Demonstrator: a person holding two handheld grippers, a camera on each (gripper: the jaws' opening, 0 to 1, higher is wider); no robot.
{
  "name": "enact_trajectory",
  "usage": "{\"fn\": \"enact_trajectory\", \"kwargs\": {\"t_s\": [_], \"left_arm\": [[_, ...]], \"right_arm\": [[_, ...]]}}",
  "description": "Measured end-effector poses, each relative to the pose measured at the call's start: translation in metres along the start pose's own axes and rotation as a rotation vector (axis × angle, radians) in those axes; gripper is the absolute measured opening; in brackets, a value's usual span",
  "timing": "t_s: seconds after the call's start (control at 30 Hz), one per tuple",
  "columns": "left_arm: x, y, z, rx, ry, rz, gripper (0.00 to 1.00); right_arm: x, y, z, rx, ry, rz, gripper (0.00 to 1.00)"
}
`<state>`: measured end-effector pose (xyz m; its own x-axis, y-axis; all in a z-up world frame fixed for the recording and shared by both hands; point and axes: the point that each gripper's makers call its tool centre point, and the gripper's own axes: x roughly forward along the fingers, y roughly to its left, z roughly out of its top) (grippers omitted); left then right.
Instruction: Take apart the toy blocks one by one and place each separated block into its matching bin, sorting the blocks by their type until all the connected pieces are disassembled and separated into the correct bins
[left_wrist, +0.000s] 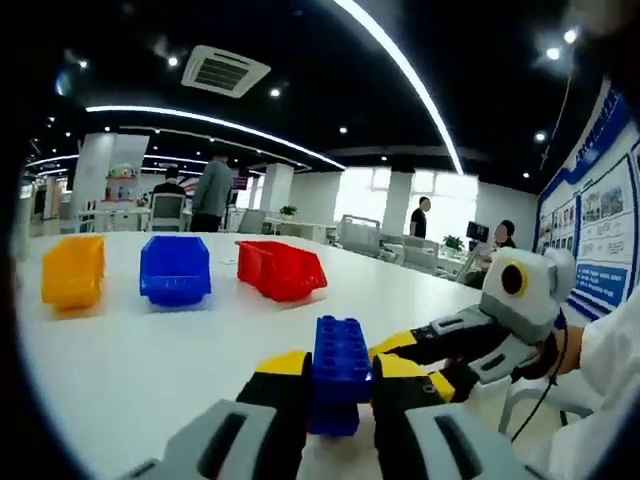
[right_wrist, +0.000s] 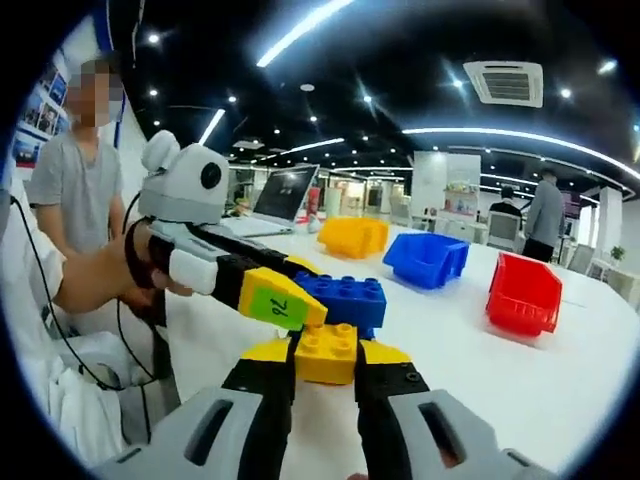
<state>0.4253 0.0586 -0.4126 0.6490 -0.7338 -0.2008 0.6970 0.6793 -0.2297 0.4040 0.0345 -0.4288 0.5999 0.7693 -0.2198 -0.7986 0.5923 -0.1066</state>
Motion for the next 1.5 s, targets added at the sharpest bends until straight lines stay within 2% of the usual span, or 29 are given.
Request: {"fn": "enact_trajectory", "kwargs": {"t_s": [0.03,0.07,0.1,0.13,0.23,0.27,0.3,0.33,0.4,0.53,0.6,0.73,0.87,1.07,1.27,1.33,1.5], "left_arm": [[0.000,-0.003,0.003,-0.039,-0.010,-0.009,0.25],[0.000,-0.006,0.005,-0.159,-0.003,-0.032,0.25],[0.001,-0.004,0.008,-0.219,-0.001,-0.050,0.25],[0.002,-0.004,0.008,-0.208,0.001,-0.066,0.25],[0.002,0.007,0.022,-0.138,-0.081,-0.016,0.25],[0.002,0.007,0.029,-0.152,-0.113,-0.026,0.25],[0.001,0.012,0.032,-0.144,-0.118,-0.006,0.25],[0.000,0.019,0.036,-0.110,-0.132,0.030,0.25],[-0.002,0.040,0.047,0.016,-0.161,0.137,0.25],[0.004,0.067,0.068,0.006,-0.179,0.181,0.25],[0.009,0.087,0.083,0.039,-0.190,0.239,0.25],[0.020,0.112,0.105,0.040,-0.199,0.275,0.25],[0.038,0.137,0.119,0.056,-0.181,0.317,0.25],[0.069,0.174,0.131,0.071,-0.147,0.378,0.25],[0.098,0.216,0.127,0.082,-0.096,0.464,0.25],[0.101,0.228,0.128,0.097,-0.108,0.506,0.25],[0.109,0.238,0.120,0.107,-0.097,0.526,0.25]], "right_arm": [[0.000,-0.001,-0.004,0.000,0.022,-0.007,0.24],[0.003,0.002,-0.003,-0.058,0.000,0.013,0.24],[0.004,0.005,-0.010,-0.076,0.029,0.007,0.24],[0.005,0.008,-0.009,-0.094,0.027,0.015,0.24],[0.005,0.008,-0.009,-0.009,0.034,0.023,0.24],[0.005,0.005,-0.011,-0.021,0.030,0.013,0.24],[0.006,0.002,-0.012,-0.024,0.030,0.007,0.24],[0.006,-0.001,-0.012,-0.014,0.030,0.004,0.24],[0.005,-0.003,-0.012,0.016,0.032,0.003,0.24],[0.005,-0.004,-0.012,0.020,0.033,-0.003,0.25],[0.005,-0.004,-0.011,0.019,0.030,-0.004,0.25],[0.004,-0.005,-0.010,0.026,0.029,-0.005,0.25],[0.003,-0.006,-0.010,0.036,0.028,-0.007,0.25],[0.003,-0.006,-0.008,0.041,0.026,-0.007,0.25],[0.003,-0.003,-0.007,0.039,0.027,-0.002,0.25],[0.003,-0.003,-0.007,0.037,0.027,-0.001,0.25],[0.001,-0.002,-0.007,0.021,0.027,-0.002,0.25]]}}
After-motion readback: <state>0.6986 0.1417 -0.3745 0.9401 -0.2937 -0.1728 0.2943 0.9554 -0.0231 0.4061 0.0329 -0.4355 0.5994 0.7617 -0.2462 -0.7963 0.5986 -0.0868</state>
